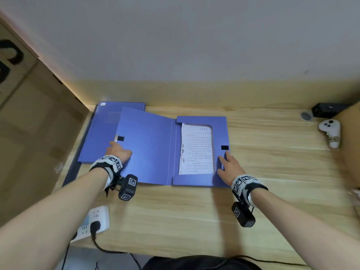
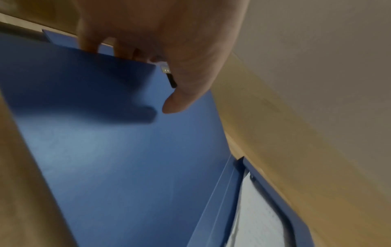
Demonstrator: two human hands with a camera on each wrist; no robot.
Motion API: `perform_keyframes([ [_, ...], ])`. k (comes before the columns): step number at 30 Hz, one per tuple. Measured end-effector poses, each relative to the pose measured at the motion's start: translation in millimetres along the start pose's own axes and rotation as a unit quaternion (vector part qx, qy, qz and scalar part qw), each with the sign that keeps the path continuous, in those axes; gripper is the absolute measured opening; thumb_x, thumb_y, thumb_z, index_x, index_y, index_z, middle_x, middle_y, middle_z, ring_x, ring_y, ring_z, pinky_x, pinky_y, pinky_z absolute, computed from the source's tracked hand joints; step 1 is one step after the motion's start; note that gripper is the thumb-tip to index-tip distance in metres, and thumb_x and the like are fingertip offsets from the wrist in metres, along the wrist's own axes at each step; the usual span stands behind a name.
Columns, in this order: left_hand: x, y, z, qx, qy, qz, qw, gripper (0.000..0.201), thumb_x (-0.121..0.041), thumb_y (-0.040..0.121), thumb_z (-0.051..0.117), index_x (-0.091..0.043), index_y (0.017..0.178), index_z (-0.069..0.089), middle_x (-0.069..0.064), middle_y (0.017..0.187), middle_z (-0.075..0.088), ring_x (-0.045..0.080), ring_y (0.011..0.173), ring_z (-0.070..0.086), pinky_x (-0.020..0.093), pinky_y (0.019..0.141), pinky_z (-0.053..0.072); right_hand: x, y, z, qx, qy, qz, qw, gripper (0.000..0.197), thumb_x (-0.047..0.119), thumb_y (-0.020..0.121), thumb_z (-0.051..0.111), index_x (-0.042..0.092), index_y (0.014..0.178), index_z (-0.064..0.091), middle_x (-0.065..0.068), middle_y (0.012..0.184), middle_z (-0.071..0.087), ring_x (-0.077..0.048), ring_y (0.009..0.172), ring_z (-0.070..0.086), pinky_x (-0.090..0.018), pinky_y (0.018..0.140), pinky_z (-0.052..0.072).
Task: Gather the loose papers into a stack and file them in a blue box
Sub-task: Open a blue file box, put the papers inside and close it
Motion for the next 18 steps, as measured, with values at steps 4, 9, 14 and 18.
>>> perform_keyframes([
  [4, -18, -19, -30, -0.04, -0.054, 0.089, 0.994, 0.052, -0.007, 0.086, 0.061, -0.005, 0.134, 0.043, 0.019, 0.128, 0.056, 0.037, 0.106, 0.056, 0.044, 0.083, 0.049, -1, -2, 3, 0.005, -0.017, 0.001, 1.0, 0.055, 0.027, 0.093, 0.042, 0.013, 0.146, 0.031, -0.01, 0.161, 0.005, -0.032, 0.141, 0.021, -0.039, 0.112, 0.03],
  [9, -62, -71, -40, 0.079, -0.152, 0.216, 0.961, 0.055, 0.013, 0.089, 0.05, -0.007, 0.14, 0.041, 0.008, 0.126, 0.054, 0.03, 0.109, 0.057, 0.029, 0.066, 0.05, 1, -3, -4, 0.011, -0.007, -0.001, 1.0, 0.054, 0.029, 0.093, 0.043, 0.012, 0.143, 0.036, -0.01, 0.153, 0.021, -0.031, 0.131, 0.035, -0.041, 0.107, 0.036],
  [14, -104, -115, -14, 0.14, -0.155, 0.277, 0.938, 0.061, 0.003, 0.088, 0.054, -0.016, 0.144, 0.04, 0.007, 0.129, 0.056, 0.027, 0.102, 0.065, 0.04, 0.072, 0.058, 2, -7, -27, -0.014, 0.095, 0.01, 0.995, 0.046, 0.026, 0.093, 0.05, 0.008, 0.135, 0.053, -0.014, 0.138, 0.047, -0.031, 0.122, 0.05, -0.036, 0.102, 0.039],
  [18, -125, -135, 17, 0.07, -0.047, 0.336, 0.938, 0.057, -0.025, 0.087, 0.057, -0.022, 0.142, 0.041, -0.001, 0.138, 0.056, 0.023, 0.12, 0.058, 0.044, 0.096, 0.052, -2, -15, -49, -0.065, 0.172, 0.014, 0.983, 0.047, 0.024, 0.093, 0.053, 0.009, 0.138, 0.053, -0.012, 0.145, 0.05, -0.026, 0.132, 0.048, -0.032, 0.107, 0.035],
])
Point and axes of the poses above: each hand's wrist, its own y-axis towards the middle knuckle, its own z-axis out of the palm, x = y × z, the point moved 1 cm from there along y, towards the middle knuckle
